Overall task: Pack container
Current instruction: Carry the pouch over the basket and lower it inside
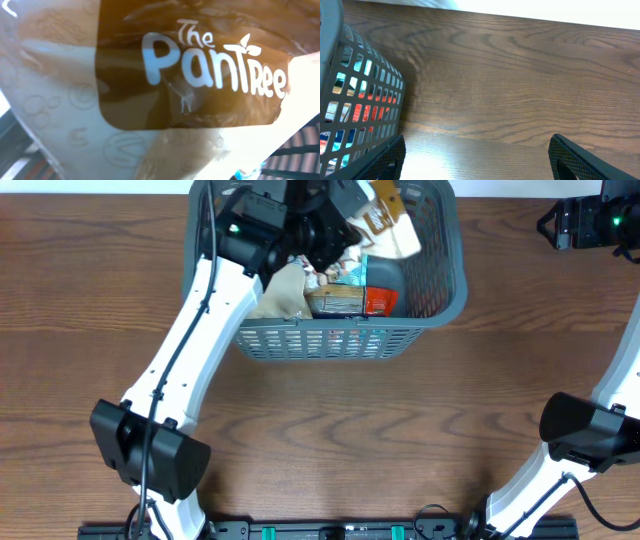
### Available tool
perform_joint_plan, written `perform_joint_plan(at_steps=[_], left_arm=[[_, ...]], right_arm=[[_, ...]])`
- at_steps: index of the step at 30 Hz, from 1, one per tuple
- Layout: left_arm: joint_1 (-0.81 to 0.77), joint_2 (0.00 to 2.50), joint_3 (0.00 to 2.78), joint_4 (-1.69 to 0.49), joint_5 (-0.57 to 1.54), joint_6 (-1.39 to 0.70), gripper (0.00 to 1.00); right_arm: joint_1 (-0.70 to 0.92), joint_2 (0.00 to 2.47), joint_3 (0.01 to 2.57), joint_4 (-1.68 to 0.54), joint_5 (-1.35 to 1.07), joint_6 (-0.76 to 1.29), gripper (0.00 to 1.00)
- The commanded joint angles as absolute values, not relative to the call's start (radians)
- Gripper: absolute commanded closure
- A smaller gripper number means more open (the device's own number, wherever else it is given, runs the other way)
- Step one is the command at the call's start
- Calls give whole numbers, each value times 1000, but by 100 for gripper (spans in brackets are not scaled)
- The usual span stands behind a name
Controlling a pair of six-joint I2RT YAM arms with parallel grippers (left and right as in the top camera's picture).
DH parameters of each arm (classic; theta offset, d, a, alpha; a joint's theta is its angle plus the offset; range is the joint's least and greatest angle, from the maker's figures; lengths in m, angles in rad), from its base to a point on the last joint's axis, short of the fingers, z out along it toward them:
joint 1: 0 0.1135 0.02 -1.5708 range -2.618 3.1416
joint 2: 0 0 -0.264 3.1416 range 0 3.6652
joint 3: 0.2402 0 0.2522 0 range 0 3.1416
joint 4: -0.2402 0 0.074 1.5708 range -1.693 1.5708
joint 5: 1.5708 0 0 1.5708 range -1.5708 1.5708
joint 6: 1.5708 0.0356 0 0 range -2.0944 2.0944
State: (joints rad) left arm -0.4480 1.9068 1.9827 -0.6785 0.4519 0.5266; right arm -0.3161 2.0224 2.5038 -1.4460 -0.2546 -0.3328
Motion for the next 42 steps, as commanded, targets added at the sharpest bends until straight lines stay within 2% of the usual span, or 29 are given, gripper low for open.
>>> perform_joint_plan(at_steps=[1,32,33,35,36,37,40,42], left_arm=[[-478,1936,2000,-689,513,550,94],[-425,2138,2000,-789,508,550,94],[-426,2138,2000,-789,508,550,87],[-426,2137,2000,-787,508,550,45],[-426,2137,2000,-788,508,550,31],[-426,2137,2000,-789,508,550,26],[-426,2135,2001,-785,508,550,18],[-426,2128,2001,-780,505,550,17]], right_arm=[[-307,2032,2503,-1447,-259,-329,21],[-307,2032,2503,-1463,-259,-329,21],[-307,2032,2503,-1463,-259,-329,21],[-307,2032,2503,-1462,-259,-329,21],[-307,2032,2503,-1463,-259,-329,21],[-307,2032,2503,-1463,-259,-329,21],[-307,2032,2503,-1464,-259,-329,21],[-307,2032,2503,-1463,-258,-330,21]])
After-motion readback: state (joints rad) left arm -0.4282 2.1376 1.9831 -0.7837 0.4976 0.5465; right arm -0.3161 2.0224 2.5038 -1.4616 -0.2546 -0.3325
